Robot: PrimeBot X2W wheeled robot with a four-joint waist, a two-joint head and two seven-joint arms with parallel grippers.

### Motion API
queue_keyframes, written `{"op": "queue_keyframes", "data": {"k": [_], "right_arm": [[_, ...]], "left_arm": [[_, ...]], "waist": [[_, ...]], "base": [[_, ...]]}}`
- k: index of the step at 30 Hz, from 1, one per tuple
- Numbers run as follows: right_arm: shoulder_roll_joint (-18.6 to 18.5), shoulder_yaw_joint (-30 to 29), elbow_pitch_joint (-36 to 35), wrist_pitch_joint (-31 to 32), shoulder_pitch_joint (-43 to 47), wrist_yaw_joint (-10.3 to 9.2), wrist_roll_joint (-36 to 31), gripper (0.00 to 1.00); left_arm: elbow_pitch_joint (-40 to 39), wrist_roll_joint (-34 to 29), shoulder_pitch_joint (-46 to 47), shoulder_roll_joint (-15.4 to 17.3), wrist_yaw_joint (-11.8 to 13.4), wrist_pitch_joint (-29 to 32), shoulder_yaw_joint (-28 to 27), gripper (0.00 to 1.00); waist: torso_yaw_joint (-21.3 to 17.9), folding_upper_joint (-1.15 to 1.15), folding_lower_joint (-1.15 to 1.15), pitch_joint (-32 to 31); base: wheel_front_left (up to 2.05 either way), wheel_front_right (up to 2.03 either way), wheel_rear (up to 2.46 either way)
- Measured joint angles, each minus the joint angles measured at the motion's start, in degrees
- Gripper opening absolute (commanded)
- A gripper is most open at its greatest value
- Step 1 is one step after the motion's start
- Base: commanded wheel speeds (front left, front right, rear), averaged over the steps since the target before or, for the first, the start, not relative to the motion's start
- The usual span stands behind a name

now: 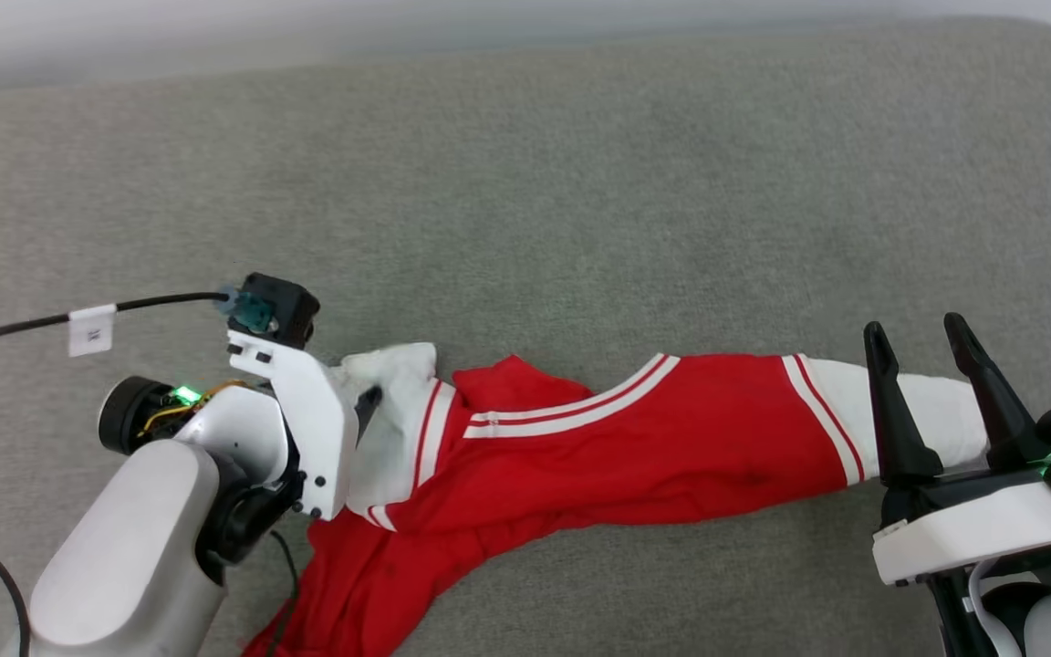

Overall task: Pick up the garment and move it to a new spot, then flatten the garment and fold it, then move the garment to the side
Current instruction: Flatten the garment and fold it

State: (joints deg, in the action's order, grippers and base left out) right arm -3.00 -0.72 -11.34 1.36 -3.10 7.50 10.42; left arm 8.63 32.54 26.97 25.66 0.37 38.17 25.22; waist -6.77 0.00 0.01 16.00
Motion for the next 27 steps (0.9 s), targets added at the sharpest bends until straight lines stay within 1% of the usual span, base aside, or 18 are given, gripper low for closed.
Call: {"op": "queue_keyframes", "data": {"k": [1,3,7,8,9,10,11,14,18,20,21,23,27], "right_arm": [[0.0,0.0,0.0,0.0,0.0,0.00,0.0,1.00],[0.0,0.0,0.5,-0.4,-0.3,0.00,0.2,1.00],[0.0,0.1,1.4,-0.9,-0.6,0.00,0.8,1.00],[0.0,0.2,1.7,-1.1,-0.8,0.00,0.8,1.00],[0.0,0.2,1.9,-1.2,-1.1,0.00,0.9,1.00],[0.0,0.1,2.0,-1.3,-1.2,0.00,1.2,1.00],[0.0,0.1,2.1,-1.3,-1.2,0.00,1.2,1.00],[0.0,-0.2,2.4,-1.4,-1.2,0.00,1.3,1.00],[0.0,-0.6,2.9,-1.0,-1.2,0.00,2.2,1.00],[0.0,-0.6,3.4,-0.2,-0.9,0.00,2.7,1.00],[0.0,-1.3,4.2,1.1,-0.6,0.00,3.8,1.00],[0.0,-2.2,5.2,2.4,-0.1,-0.01,4.5,1.00],[0.0,-5.0,9.4,7.0,1.1,0.00,6.7,1.00]], "left_arm": [[0.0,0.0,0.0,0.0,0.0,0.0,0.0,1.00],[1.3,0.9,0.3,0.5,-0.4,3.2,0.6,1.00],[3.0,2.6,1.0,0.8,-0.6,7.3,0.8,1.00],[3.3,2.9,1.3,0.8,-0.6,8.2,0.8,0.83],[3.5,3.3,1.5,0.8,-0.6,8.8,0.8,0.44],[3.7,3.5,1.6,0.8,-0.6,9.0,0.8,0.16],[3.8,3.5,1.6,0.8,-0.6,9.0,0.8,0.00],[4.2,3.0,1.2,0.6,-0.4,6.7,0.9,0.00],[4.3,2.3,-1.0,-0.3,0.7,0.0,-0.3,0.00],[3.6,1.7,-2.4,-0.4,1.8,-3.3,-1.3,0.00],[2.2,1.4,-3.6,-0.4,2.9,-6.6,-2.6,0.00],[0.6,1.4,-5.0,-0.4,3.8,-9.3,-3.7,0.00],[-3.7,0.8,-8.3,-0.3,5.9,-13.6,-5.4,0.00]], "waist": [[0.0,0.00,0.00,0.0],[-0.7,0.00,0.00,0.9],[-1.8,0.00,0.00,2.0],[-2.0,0.00,0.00,2.1],[-2.0,0.00,0.00,2.1],[-2.1,0.00,0.00,2.1],[-2.1,0.00,-0.01,2.0],[-2.0,0.00,0.00,1.6],[-1.7,0.00,0.00,0.1],[-1.4,0.00,0.00,-0.7],[-1.1,0.00,0.00,-1.6],[-0.7,0.00,0.00,-2.4],[0.2,0.00,0.00,-3.9]], "base": [[0.00,0.00,0.00],[0.00,0.00,0.00],[0.00,0.00,0.00],[0.00,0.00,0.00],[0.00,0.00,0.00],[0.00,0.00,0.00],[0.00,0.00,0.00],[0.00,0.00,0.00],[0.00,0.00,0.00],[0.00,0.00,0.00],[0.00,0.00,0.00],[0.00,0.00,0.00],[0.00,0.00,0.00]]}}
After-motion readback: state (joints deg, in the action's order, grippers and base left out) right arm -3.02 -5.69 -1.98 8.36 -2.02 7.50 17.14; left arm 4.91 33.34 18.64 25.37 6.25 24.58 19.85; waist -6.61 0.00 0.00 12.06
